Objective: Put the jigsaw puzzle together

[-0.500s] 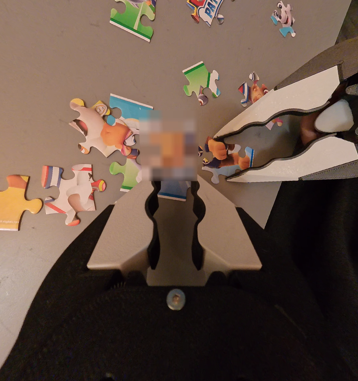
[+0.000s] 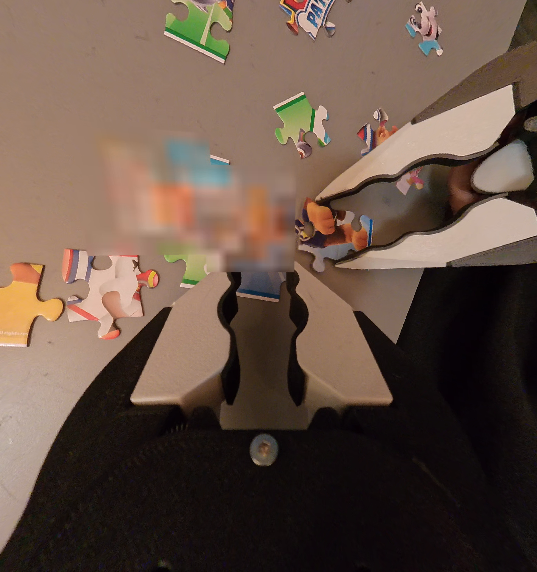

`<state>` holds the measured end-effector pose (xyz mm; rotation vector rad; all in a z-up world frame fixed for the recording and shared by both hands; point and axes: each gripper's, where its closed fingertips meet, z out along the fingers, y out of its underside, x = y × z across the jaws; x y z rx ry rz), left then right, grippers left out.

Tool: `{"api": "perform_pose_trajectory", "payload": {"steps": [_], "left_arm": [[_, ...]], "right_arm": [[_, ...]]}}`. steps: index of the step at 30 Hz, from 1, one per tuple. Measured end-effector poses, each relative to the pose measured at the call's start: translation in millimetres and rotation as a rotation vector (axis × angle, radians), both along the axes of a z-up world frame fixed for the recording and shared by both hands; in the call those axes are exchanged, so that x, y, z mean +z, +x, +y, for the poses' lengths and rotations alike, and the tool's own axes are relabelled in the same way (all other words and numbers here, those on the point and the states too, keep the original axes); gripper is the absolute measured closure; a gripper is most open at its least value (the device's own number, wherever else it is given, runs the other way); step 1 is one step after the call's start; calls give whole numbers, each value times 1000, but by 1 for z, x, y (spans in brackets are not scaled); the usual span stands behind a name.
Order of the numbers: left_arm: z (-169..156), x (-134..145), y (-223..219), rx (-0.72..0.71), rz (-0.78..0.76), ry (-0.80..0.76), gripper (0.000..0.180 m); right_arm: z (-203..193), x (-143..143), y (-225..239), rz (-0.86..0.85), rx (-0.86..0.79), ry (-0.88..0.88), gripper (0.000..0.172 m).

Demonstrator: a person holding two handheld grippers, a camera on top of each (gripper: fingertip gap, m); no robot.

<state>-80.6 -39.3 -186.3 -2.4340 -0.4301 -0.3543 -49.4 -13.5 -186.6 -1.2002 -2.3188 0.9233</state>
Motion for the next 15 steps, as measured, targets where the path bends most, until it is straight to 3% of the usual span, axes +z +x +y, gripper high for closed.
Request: {"api": "perform_pose_trajectory", "payload": {"steps": [15], "left_arm": [[0, 0, 0, -1, -3, 5, 155]], "right_arm": [[-1, 1, -6, 8, 7, 37, 125]]}}
